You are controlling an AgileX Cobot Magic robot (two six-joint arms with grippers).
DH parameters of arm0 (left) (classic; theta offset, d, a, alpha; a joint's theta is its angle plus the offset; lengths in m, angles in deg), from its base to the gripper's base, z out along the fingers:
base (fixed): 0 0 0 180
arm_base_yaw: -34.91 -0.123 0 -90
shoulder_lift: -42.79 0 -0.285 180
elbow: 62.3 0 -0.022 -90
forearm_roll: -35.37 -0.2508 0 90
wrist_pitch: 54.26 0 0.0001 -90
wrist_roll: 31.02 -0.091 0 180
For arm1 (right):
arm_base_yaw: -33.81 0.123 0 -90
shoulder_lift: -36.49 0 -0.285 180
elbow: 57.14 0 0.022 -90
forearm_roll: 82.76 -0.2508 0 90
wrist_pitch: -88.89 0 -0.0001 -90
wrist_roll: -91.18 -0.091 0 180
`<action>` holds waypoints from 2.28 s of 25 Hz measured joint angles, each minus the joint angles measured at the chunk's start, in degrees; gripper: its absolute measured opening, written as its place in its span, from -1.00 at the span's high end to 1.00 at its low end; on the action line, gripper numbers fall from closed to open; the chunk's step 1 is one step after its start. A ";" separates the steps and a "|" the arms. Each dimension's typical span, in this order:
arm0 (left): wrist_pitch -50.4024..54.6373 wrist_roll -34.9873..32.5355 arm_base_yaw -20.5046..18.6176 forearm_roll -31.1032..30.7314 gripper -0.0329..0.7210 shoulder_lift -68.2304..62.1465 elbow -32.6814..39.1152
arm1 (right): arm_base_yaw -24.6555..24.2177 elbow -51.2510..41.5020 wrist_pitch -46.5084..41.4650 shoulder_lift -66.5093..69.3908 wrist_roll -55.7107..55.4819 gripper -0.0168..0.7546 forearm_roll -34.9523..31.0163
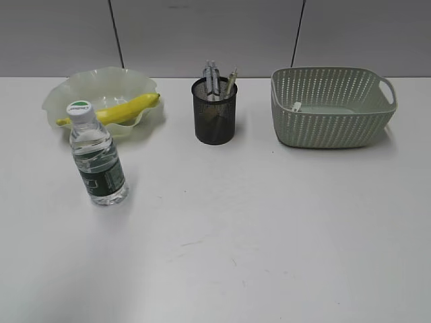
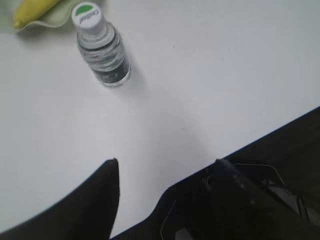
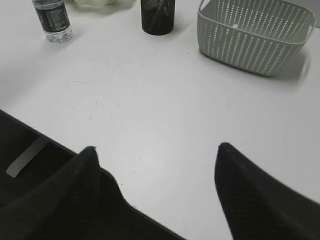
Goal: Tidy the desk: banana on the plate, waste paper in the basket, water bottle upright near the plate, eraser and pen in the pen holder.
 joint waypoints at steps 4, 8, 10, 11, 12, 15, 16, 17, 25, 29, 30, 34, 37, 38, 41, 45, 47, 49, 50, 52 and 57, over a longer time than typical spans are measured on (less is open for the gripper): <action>0.15 -0.06 0.05 -0.20 -0.25 17.38 8.48 | 0.00 0.00 0.00 0.00 0.00 -0.50 0.06; 0.20 -6.03 0.05 1.20 -0.25 33.89 16.15 | 0.00 0.00 0.00 0.00 0.00 -0.50 0.06; 0.41 -9.21 0.05 2.51 -0.25 41.44 19.62 | 0.00 0.00 0.00 0.00 0.00 -0.50 0.06; 0.48 -9.87 0.05 3.34 -0.25 45.13 21.38 | 0.00 0.00 0.00 0.00 0.00 -0.50 0.06; 0.60 -10.44 0.05 3.90 -0.25 47.76 22.93 | 0.00 -0.01 0.00 0.00 0.00 -0.50 0.23; 0.26 -11.36 0.13 5.01 -0.25 47.91 24.95 | 0.00 -0.07 0.07 0.00 0.00 -0.50 -0.02; -1.28 -11.94 0.13 5.35 -0.25 46.99 25.28 | 0.00 -0.07 0.07 0.00 0.00 -0.50 -0.02; -4.14 -12.25 0.13 5.88 -0.25 46.36 25.76 | 0.00 -0.07 0.07 -0.06 0.00 -0.50 -0.02; -8.89 -18.03 0.18 9.10 -0.25 44.96 27.89 | 0.00 -0.07 0.07 -0.17 0.00 -0.50 -0.24; -9.05 -18.70 0.18 9.83 -0.25 44.96 27.91 | -0.23 -0.07 0.07 -0.17 0.00 -0.50 -0.30; -9.05 -18.81 0.18 9.83 -0.25 44.96 27.91 | -0.84 -0.07 0.07 -0.17 0.00 -0.50 -0.30; -9.06 -18.93 0.18 9.89 -0.25 44.96 27.91 | -7.84 -0.07 0.07 -0.17 0.00 -0.50 -0.42; -9.06 -18.93 0.18 9.89 -0.25 44.96 27.91 | -15.68 -0.07 0.07 -0.17 0.00 -0.50 -0.48; -9.06 -18.93 0.18 9.89 -0.25 44.96 27.91 | -18.35 -0.07 0.07 -0.17 0.00 -0.50 -0.48; -9.12 -18.93 0.11 9.89 -0.25 44.96 27.91 | -24.59 -0.07 0.07 -0.17 0.00 -0.50 -0.48; -9.12 -18.93 -4.23 9.90 -0.25 44.96 27.91 | -28.35 -0.07 0.07 -0.17 0.00 -0.50 -0.48; -9.12 -18.93 -9.24 9.90 -0.25 45.07 27.91 | -28.46 -0.07 0.07 -0.17 0.00 -0.50 -0.48; -9.12 -18.93 -14.73 9.90 -0.25 45.44 27.91 | -28.46 -0.07 0.07 -0.17 0.00 -0.50 -0.48; -9.12 -18.93 -17.91 9.90 -0.25 45.57 27.91 | -28.46 -0.07 0.07 -0.17 0.00 -0.50 -0.48; -9.17 -18.93 -24.12 9.90 -0.25 46.37 27.91 | -28.46 -0.07 0.07 -0.17 0.00 -0.50 -0.54; -9.34 -18.93 -36.04 9.90 -0.25 48.95 27.95 | -28.46 -0.07 0.07 -0.17 0.00 -0.50 -0.59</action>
